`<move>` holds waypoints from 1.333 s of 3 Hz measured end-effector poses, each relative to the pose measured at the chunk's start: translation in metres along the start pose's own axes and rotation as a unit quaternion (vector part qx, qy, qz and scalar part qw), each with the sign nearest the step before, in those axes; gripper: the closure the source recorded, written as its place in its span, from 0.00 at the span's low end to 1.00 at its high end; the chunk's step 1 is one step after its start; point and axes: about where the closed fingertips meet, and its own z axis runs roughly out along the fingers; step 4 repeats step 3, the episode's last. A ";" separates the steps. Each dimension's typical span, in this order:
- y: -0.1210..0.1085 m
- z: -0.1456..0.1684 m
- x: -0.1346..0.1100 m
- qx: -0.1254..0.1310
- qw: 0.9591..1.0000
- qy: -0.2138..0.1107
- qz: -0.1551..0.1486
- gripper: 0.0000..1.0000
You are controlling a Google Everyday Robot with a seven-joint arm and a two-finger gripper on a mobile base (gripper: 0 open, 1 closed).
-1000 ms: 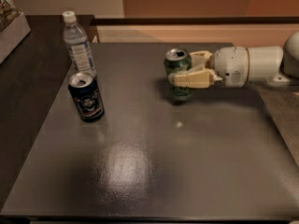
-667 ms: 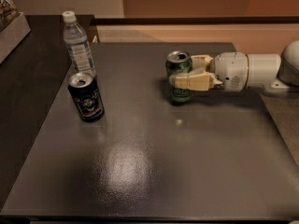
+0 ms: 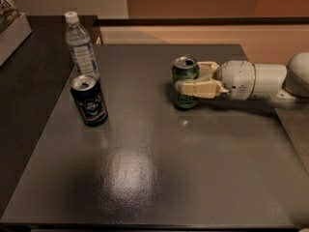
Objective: Place green can upright
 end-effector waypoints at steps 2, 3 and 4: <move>0.002 0.005 -0.001 -0.005 1.000 0.000 -0.001 0.00; 0.002 0.005 -0.001 -0.005 1.000 0.000 -0.001 0.00; 0.002 0.005 -0.001 -0.005 1.000 0.000 -0.001 0.00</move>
Offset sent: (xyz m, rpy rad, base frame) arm -0.0003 0.0026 0.0005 -0.0004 -0.0005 0.0045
